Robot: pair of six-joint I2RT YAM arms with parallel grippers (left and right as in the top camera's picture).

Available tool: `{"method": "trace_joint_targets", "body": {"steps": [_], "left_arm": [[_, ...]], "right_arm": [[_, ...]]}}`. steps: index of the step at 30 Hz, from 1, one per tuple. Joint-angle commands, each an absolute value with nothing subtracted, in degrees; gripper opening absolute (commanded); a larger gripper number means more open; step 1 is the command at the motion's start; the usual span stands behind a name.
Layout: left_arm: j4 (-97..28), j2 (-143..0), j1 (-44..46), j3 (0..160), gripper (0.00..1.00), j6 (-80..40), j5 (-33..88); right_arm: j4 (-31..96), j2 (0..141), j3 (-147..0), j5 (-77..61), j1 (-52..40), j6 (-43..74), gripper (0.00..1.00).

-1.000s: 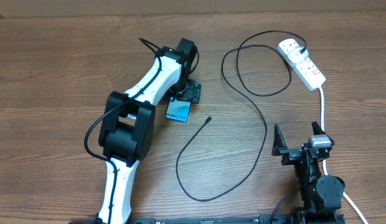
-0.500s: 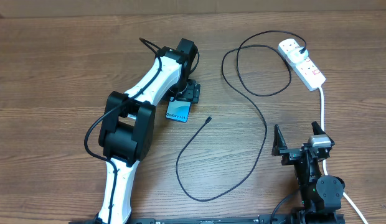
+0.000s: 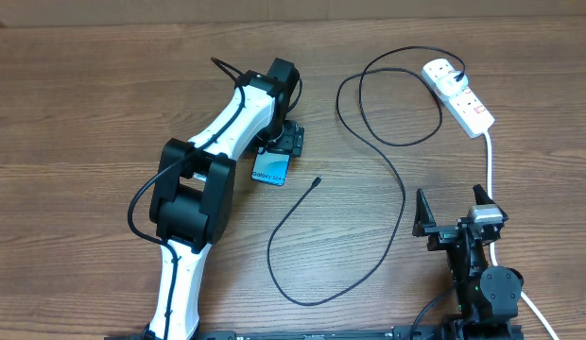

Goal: Plug charger to phone and switch on socket
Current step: 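Lower the left gripper and close it on the phone's sides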

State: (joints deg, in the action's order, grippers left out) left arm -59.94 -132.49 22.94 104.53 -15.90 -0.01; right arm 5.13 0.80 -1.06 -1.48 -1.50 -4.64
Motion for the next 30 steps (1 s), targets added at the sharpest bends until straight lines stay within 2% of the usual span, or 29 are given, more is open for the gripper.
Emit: {"method": "trace_joint_targets", "body": {"steps": [1,9,18,30], "left_arm": [[-59.51,-133.86,22.39,102.35,0.95,-14.74,1.52],[-59.99,-133.86,21.32,102.35,0.98,-12.80,1.52],[-60.58,-133.86,21.02,102.28,0.92,-12.86,0.89],[-58.52,-133.86,21.04,97.19,0.91,-12.86,1.50]], "right_arm": [[4.82,0.16,-0.47,-1.39,-1.26,-4.34,1.00],[4.82,0.16,-0.47,-1.39,-1.26,-4.34,1.00],[4.82,0.16,-0.47,-1.39,-1.26,-4.34,1.00],[4.82,0.16,-0.49,-1.39,-1.26,-4.34,1.00]]}}
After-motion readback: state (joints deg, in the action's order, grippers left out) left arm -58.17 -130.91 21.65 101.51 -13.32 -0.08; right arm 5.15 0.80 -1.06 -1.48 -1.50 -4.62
